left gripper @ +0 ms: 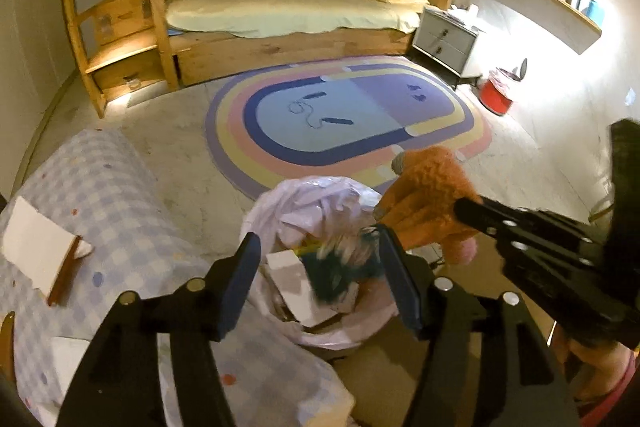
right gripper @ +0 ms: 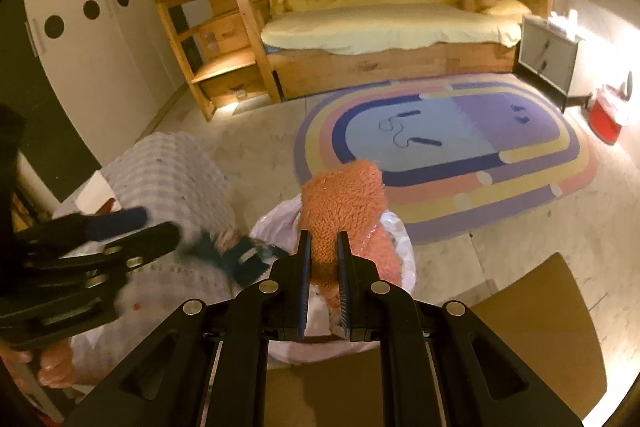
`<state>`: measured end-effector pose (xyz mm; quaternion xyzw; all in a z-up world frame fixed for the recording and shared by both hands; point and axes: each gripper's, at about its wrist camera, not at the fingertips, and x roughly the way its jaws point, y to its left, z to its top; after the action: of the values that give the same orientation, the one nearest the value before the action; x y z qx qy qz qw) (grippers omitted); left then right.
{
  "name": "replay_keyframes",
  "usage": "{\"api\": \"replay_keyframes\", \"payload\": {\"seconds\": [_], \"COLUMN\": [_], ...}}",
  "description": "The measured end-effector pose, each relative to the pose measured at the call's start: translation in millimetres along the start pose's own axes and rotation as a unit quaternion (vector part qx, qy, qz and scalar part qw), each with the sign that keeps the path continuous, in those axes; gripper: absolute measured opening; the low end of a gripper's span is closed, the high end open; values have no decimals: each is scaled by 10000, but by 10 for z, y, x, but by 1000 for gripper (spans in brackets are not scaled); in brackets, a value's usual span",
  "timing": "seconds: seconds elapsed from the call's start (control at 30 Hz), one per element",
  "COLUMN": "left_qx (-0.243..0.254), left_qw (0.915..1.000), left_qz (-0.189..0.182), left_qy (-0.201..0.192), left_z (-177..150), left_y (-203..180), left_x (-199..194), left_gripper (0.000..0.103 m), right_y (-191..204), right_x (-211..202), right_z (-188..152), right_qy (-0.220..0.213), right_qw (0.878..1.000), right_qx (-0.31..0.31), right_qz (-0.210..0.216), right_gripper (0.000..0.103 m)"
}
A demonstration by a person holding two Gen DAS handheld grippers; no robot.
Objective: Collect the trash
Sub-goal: 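Carry wrapper and gloves over the bin and open both tools, then move both tools back over the table toward the white foam blocks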
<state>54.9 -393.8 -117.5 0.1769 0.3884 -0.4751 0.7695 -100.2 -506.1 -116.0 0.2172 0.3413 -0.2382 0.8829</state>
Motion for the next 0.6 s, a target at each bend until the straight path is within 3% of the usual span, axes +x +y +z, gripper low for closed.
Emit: {"api": "replay_keyframes", "payload": {"seconds": [0.1, 0.13, 0.17, 0.2, 0.6], "left_qx": [-225, -292, -364, -458, -919], "left_qw": [9995, 9992, 9988, 9980, 9847], "left_qz": [170, 203, 253, 343, 1318], "left_qy": [-125, -168, -206, -269, -677], "left_z": [-33, -31, -44, -78, -685], "left_y": [185, 223, 277, 351, 851], "left_x": [-152, -203, -258, -350, -1291], "left_gripper": [60, 60, 60, 60, 61], "right_y": [61, 91, 114, 136, 694], "right_x": [256, 400, 448, 465, -304], "right_z": [16, 19, 25, 31, 0], "right_qy": [227, 421, 484, 505, -82], "right_qw": [9997, 9991, 9987, 9986, 9974], "right_qx": [-48, -106, -120, -127, -458], "right_qz": [15, -2, -44, -67, 546], "right_gripper": [20, 25, 41, 45, 45]}}
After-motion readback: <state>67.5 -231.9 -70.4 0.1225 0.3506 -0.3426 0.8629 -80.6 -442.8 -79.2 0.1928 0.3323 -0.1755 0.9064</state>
